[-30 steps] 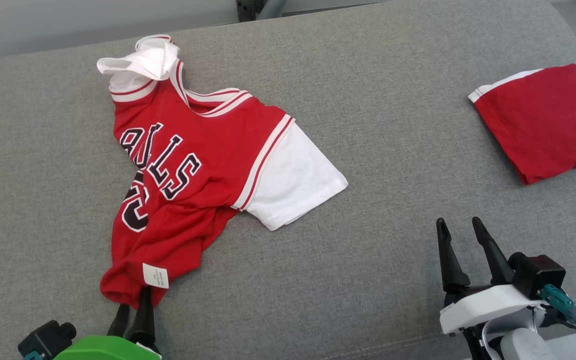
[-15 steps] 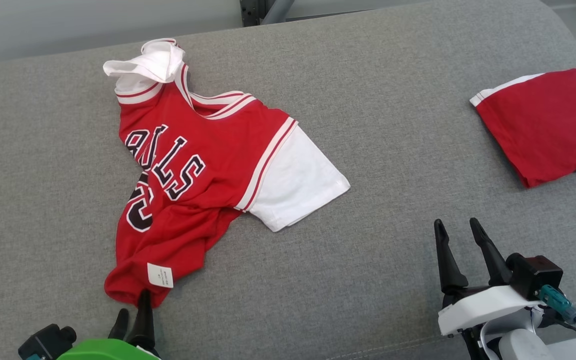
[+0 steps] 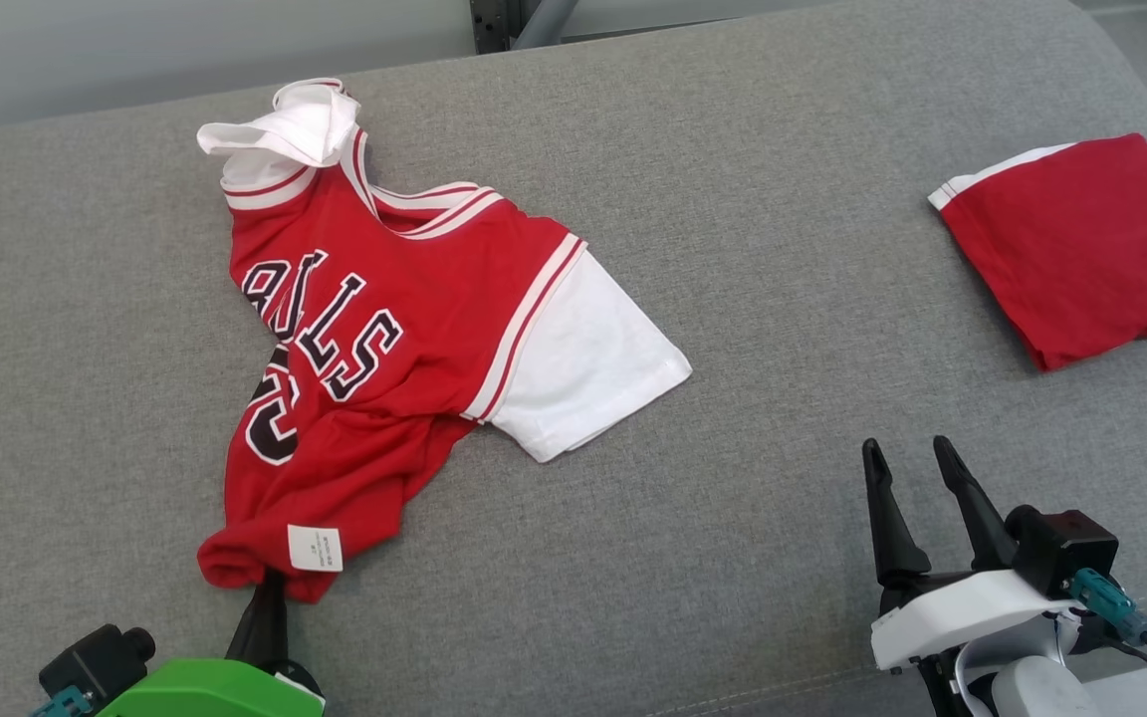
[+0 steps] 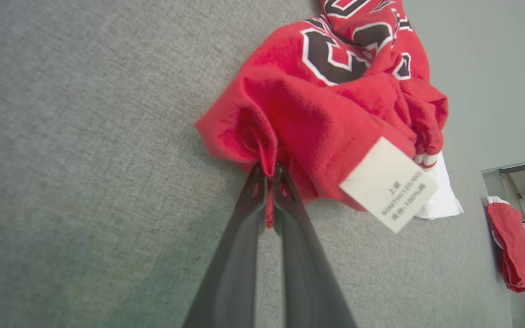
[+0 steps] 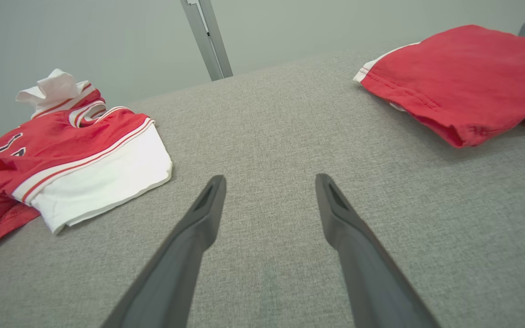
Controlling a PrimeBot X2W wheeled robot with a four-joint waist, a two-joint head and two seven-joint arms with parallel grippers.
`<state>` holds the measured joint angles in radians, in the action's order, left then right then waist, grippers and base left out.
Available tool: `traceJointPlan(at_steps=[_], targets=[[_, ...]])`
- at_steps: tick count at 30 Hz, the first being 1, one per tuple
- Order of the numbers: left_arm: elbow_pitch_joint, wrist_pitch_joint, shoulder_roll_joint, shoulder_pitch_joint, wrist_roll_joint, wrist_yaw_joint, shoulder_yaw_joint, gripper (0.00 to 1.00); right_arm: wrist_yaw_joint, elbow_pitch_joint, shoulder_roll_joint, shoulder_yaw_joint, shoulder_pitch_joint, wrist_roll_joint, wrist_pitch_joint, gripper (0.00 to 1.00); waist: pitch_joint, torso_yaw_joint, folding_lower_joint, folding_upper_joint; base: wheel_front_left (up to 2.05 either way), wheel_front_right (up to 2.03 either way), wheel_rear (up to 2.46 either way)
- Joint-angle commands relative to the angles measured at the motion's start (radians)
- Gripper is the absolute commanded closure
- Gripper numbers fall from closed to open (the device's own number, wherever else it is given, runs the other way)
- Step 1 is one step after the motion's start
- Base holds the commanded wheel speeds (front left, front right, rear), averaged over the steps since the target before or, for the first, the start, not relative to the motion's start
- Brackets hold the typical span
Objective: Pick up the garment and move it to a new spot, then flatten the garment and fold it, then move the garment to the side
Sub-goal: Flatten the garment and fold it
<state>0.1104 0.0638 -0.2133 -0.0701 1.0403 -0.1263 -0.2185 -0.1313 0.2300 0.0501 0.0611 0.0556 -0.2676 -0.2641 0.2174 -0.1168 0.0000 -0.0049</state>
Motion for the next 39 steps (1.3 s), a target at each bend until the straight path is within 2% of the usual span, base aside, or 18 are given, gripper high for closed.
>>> traceJointPlan(at_steps=[1,8,15,21,25,31,35,39], targets=[[-0.003,0.005,-0.011,0.013,-0.012,0.006,0.000,1.00,0.001,0.003,0.001,-0.001,-0.005,-0.002,0.000,0.00,-0.001,0.000,0.0000,0.0049,0.00,0.00,0.00],[-0.077,-0.016,-0.069,-0.030,-0.013,0.025,0.012,1.00,0.001,0.006,0.001,-0.005,-0.014,-0.005,0.000,0.00,-0.012,0.003,0.0000,0.0049,0.00,0.00,0.00],[-0.315,-0.106,-0.218,-0.056,-0.028,0.029,0.052,1.00,0.001,0.010,0.001,-0.006,-0.006,-0.007,0.000,0.00,-0.023,0.011,0.0000,0.0049,0.00,0.00,0.00],[-0.495,-0.177,-0.306,0.015,-0.040,0.006,0.088,1.00,0.001,0.012,0.002,0.009,0.004,-0.022,0.000,0.00,-0.034,-0.022,0.0000,0.0049,0.00,0.00,0.00],[-0.555,-0.240,-0.346,0.111,-0.061,0.005,0.064,1.00,0.001,0.015,0.001,0.017,0.007,-0.032,0.000,0.00,-0.033,-0.062,0.0000,0.0049,0.00,0.00,0.00],[-0.581,-0.356,-0.343,0.304,-0.104,0.032,-0.067,1.00,0.001,0.014,0.001,0.028,0.013,-0.054,0.000,0.00,-0.027,-0.138,0.0000,0.0049,0.00,0.00,0.00],[-0.549,-0.432,-0.296,0.423,-0.120,0.057,-0.176,1.00,0.001,0.015,0.001,0.032,0.010,-0.064,0.000,0.00,-0.017,-0.181,0.0000,0.0049,0.00,0.00,0.00],[-0.450,-0.475,-0.247,0.495,-0.136,0.074,-0.254,1.00,0.001,0.014,0.001,0.035,0.009,-0.068,0.000,0.00,-0.004,-0.209,0.0000,0.0049,0.00,0.00,0.00]])
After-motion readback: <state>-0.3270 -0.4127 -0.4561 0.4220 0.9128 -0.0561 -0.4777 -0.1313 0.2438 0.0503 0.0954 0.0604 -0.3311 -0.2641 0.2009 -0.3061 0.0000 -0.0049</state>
